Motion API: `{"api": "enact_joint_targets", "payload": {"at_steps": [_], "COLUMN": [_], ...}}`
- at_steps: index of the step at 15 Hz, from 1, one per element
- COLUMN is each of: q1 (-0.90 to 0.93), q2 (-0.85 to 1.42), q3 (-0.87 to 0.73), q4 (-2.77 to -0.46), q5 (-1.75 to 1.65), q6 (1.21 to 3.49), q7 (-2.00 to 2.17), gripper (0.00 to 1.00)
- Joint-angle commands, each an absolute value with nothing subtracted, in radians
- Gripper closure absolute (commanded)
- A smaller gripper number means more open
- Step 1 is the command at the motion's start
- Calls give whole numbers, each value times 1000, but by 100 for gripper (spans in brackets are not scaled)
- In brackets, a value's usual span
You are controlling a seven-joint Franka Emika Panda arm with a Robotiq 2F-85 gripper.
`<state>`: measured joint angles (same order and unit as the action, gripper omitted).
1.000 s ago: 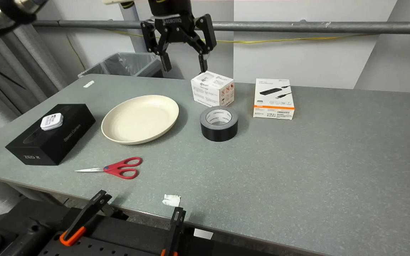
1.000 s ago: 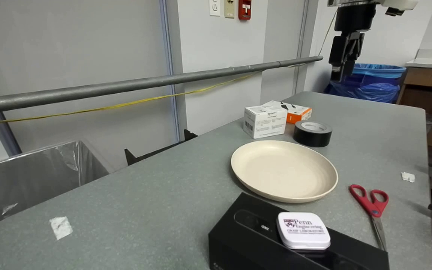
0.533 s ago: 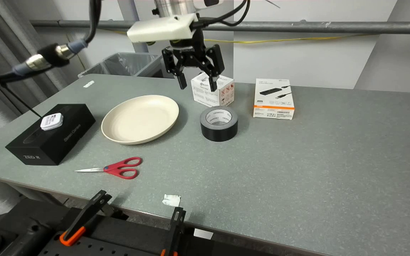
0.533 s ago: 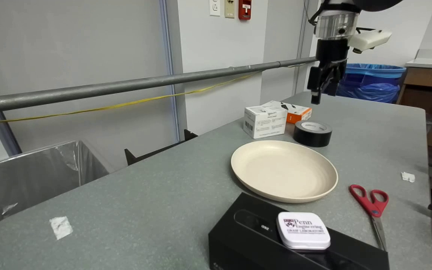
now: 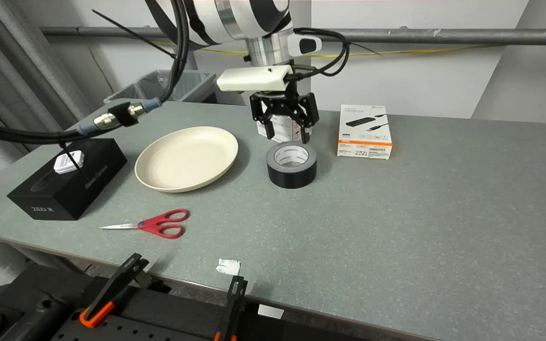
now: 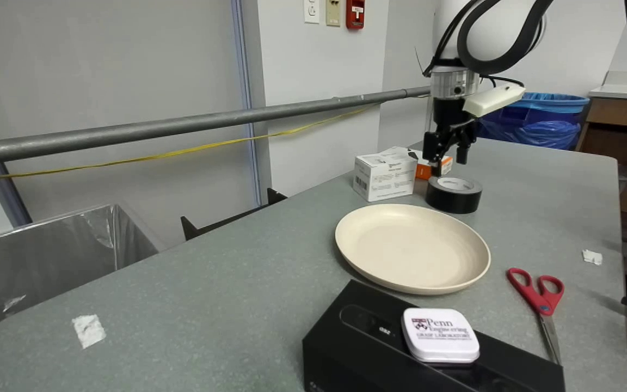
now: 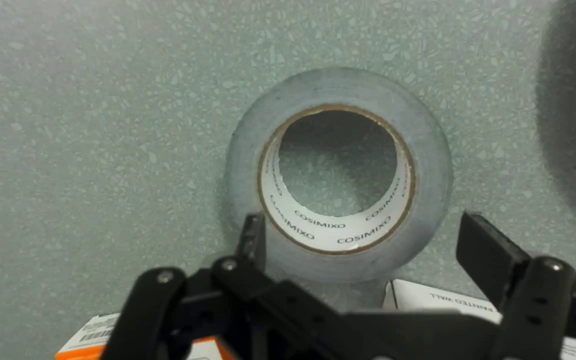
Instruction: Put the tape on the plate
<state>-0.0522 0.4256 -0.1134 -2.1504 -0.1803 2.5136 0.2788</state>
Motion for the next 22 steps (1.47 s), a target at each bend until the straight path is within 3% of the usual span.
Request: {"api": "enact_joint_targets", "payload": {"at_steps": [1,18,19,21,22], "q1": [-26,21,19,25,27], "q2": [531,517,519,517,515], "q3": [-126,-124,-120,-120,-120], "q4": [-2037,-2136,-2140,-2150,-2153], "q5": [-148,-158,-153,-156,-156], "q6": [2481,2519,2521,2531,2531], "q7": [289,279,276,278,278], "gripper": [0,0,25,34,44]}}
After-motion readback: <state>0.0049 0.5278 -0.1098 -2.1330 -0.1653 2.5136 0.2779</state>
